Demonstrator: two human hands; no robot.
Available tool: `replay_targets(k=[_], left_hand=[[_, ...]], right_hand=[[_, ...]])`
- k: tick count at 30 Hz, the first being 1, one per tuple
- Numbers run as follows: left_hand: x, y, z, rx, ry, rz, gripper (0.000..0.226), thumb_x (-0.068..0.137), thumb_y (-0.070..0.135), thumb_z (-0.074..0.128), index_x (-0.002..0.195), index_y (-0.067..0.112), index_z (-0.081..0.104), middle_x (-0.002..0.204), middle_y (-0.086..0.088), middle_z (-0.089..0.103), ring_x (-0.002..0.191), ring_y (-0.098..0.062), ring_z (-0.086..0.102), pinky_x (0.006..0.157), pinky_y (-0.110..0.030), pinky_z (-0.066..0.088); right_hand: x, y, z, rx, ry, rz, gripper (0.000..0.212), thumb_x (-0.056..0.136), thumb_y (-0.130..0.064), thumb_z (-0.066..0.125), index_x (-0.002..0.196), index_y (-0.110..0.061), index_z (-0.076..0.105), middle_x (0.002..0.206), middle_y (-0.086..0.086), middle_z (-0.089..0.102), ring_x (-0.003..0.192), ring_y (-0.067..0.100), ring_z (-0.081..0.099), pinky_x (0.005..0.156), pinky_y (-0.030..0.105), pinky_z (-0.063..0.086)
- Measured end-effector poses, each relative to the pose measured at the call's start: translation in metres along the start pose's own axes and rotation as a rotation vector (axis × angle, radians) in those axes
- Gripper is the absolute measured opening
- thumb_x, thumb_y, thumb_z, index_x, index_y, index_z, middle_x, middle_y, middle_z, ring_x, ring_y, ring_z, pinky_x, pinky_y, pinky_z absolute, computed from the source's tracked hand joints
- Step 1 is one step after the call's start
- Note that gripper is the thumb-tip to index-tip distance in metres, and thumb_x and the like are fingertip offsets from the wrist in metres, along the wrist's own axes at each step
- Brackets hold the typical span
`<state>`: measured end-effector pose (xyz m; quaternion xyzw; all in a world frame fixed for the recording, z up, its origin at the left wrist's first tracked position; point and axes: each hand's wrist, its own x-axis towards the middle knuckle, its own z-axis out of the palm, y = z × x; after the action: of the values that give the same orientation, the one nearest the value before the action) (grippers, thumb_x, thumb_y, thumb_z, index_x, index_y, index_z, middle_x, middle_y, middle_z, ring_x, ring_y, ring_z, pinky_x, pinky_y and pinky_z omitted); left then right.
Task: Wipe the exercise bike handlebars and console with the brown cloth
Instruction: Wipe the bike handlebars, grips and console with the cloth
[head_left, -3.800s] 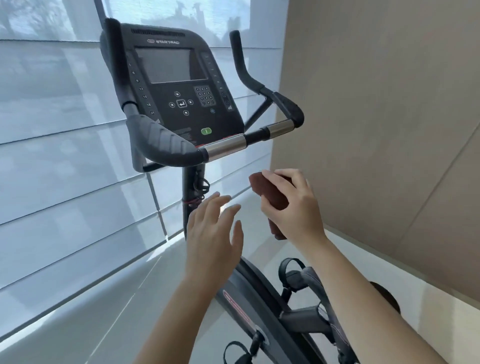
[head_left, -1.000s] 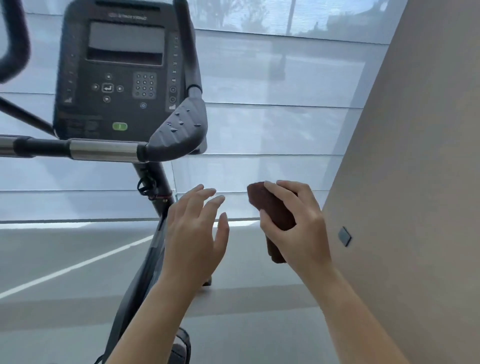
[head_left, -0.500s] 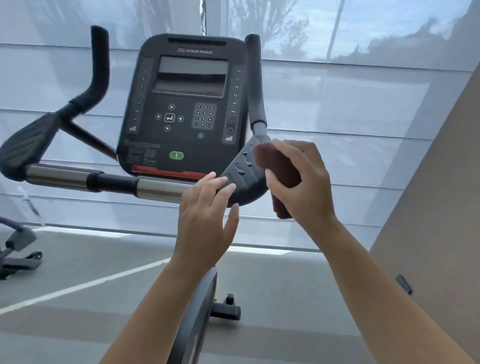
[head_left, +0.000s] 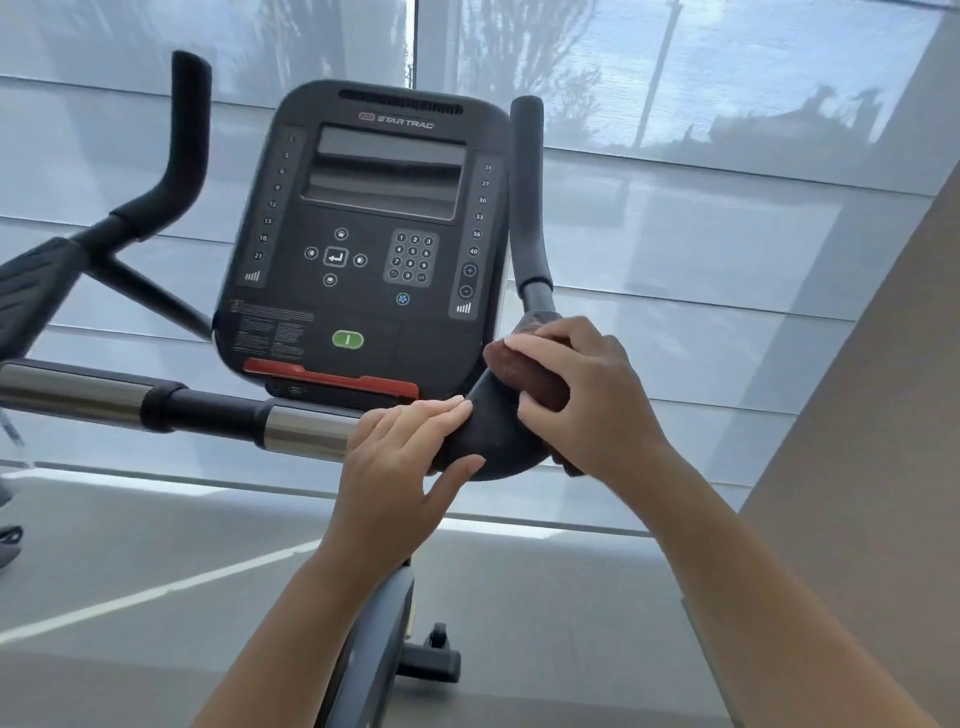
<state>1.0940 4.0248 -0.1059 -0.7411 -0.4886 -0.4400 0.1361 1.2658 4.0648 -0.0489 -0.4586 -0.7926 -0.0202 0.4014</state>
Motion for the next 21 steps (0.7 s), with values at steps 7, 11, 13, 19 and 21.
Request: replay_targets(k=[7, 11, 13, 19, 21], left_hand=[[0.003, -0.013, 0.005, -0.026, -0.006, -0.012, 0.041, 0.083, 0.035, 0.052, 0.106, 0.005, 0.066, 0.104, -0.005, 0.07, 0.094, -0.023, 0.064, 0.085, -0.029, 0.036], [-0.001, -0.014, 0.007, -0.034, -0.001, -0.018, 0.041, 0.083, 0.036, 0.052, 0.106, 0.005, 0.067, 0.104, -0.005, 0.07, 0.095, -0.023, 0.064, 0.086, -0.029, 0.036], [-0.002, -0.01, 0.009, -0.043, 0.01, -0.018, 0.041, 0.083, 0.036, 0.051, 0.105, 0.005, 0.067, 0.103, -0.006, 0.07, 0.094, -0.023, 0.065, 0.085, -0.028, 0.035], [0.001, -0.006, 0.011, -0.048, 0.036, -0.026, 0.041, 0.083, 0.037, 0.049, 0.103, 0.006, 0.068, 0.102, -0.005, 0.07, 0.094, -0.019, 0.063, 0.085, -0.027, 0.035], [0.004, -0.01, 0.011, -0.047, 0.025, -0.03, 0.043, 0.084, 0.039, 0.048, 0.103, 0.005, 0.068, 0.102, -0.005, 0.07, 0.094, -0.02, 0.063, 0.085, -0.028, 0.034]], right_hand=[[-0.019, -0.001, -0.004, 0.134, -0.059, -0.125, 0.046, 0.068, -0.015, 0.061, 0.113, -0.023, 0.065, 0.109, 0.0, 0.059, 0.099, 0.017, 0.055, 0.087, 0.023, 0.044], [0.035, 0.019, -0.007, 0.101, 0.05, -0.059, 0.045, 0.075, -0.01, 0.065, 0.118, -0.021, 0.062, 0.113, 0.003, 0.057, 0.104, 0.015, 0.054, 0.092, 0.019, 0.04], [0.046, 0.028, -0.002, 0.101, -0.013, 0.035, 0.044, 0.078, -0.009, 0.063, 0.121, -0.023, 0.06, 0.117, 0.002, 0.055, 0.107, 0.012, 0.051, 0.091, 0.009, 0.035], [-0.003, 0.037, 0.009, 0.303, 0.125, 0.108, 0.048, 0.075, -0.006, 0.062, 0.118, -0.027, 0.061, 0.113, -0.003, 0.053, 0.1, -0.012, 0.047, 0.081, -0.001, 0.036], [-0.018, 0.039, 0.011, 0.345, 0.147, 0.077, 0.049, 0.072, -0.009, 0.062, 0.117, -0.028, 0.061, 0.113, -0.003, 0.054, 0.103, -0.007, 0.049, 0.083, 0.002, 0.037]])
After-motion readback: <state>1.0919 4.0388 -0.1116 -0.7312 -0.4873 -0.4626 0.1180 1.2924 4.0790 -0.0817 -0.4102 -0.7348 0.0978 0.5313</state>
